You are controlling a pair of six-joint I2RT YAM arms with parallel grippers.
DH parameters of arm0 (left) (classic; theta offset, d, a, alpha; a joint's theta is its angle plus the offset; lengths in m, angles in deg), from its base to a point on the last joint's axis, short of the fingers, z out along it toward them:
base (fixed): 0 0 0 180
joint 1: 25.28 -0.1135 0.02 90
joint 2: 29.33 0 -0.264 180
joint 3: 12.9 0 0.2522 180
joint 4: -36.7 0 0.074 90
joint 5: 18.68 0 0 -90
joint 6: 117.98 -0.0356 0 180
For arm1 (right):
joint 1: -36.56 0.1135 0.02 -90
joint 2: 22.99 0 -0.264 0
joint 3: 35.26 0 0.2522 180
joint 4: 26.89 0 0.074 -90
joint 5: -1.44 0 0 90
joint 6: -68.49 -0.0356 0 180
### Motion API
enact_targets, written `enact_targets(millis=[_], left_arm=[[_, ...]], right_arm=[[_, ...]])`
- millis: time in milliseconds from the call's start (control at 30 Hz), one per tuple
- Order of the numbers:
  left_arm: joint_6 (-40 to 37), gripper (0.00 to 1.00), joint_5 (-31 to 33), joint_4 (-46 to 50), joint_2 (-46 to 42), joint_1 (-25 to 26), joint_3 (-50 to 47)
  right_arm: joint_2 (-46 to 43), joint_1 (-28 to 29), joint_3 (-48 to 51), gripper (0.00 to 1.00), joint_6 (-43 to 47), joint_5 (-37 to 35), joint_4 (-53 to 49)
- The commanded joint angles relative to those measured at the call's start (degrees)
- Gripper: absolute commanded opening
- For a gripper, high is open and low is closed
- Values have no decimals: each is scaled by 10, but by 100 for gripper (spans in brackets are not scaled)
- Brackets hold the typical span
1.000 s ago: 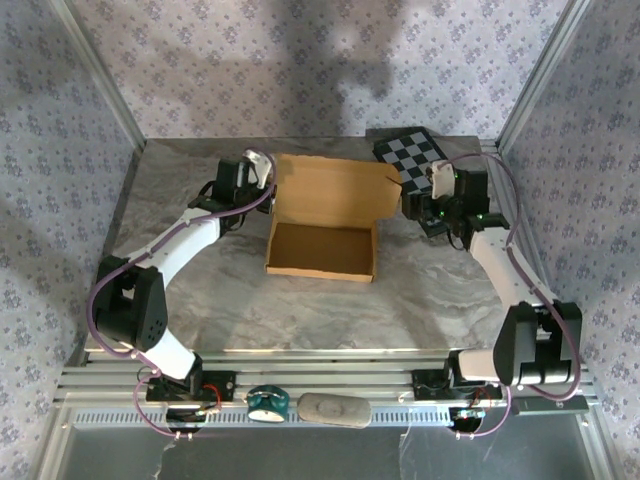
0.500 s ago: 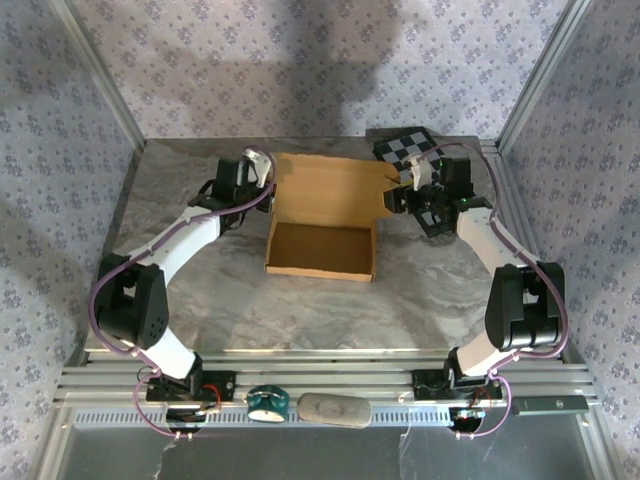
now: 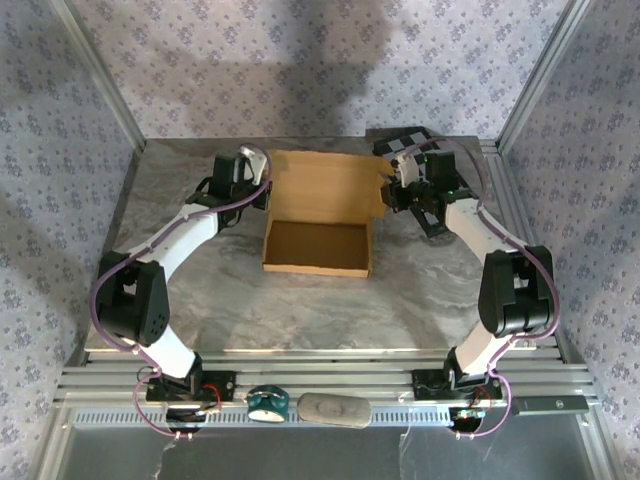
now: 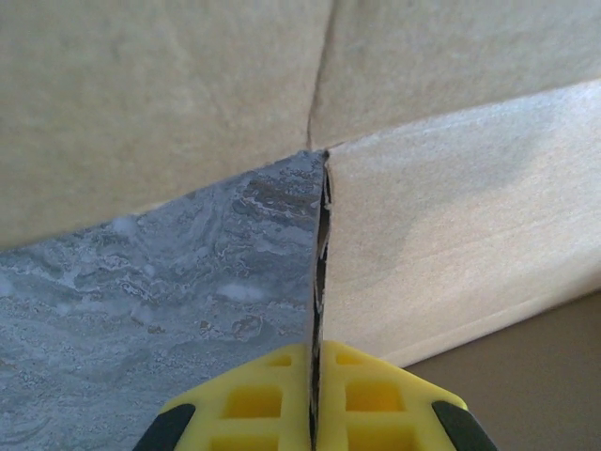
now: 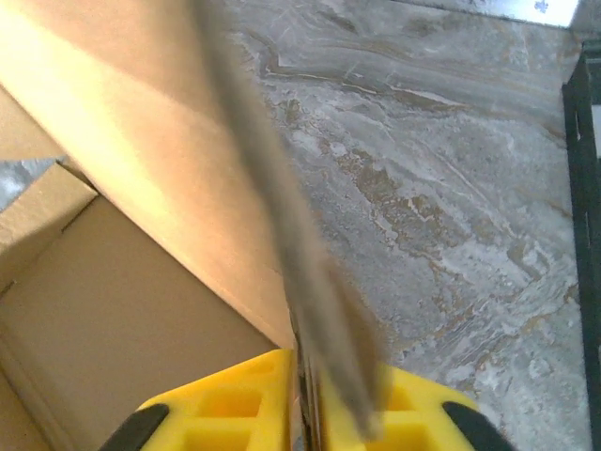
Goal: Fold the paper box
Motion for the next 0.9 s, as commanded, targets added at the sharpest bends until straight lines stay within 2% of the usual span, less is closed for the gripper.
enact_targets(millis=[0, 100, 200, 267, 367, 567, 867], left_arm=[[25, 0, -6, 1, 7, 3, 25], [56, 0, 7, 4, 5, 7, 27], [99, 0, 25, -5, -3, 11, 17], [139, 0, 40, -24, -12, 14, 1], [194, 0, 40, -77, -23, 15, -34], [258, 0, 41, -191, -40, 19, -106], [313, 0, 55, -248, -58, 18, -169]], right_arm=[[-32, 19, -10, 4, -26, -33, -7], [-49, 49, -8, 0, -68, -107, -15], [-80, 97, 32, 0, -115, -221, 9], [-108, 125, 69, 0, -163, -293, 56], [-137, 157, 122, 0, -198, -351, 131], [-146, 177, 197, 0, -262, -391, 277], [-93, 190, 172, 0, -312, -408, 312]])
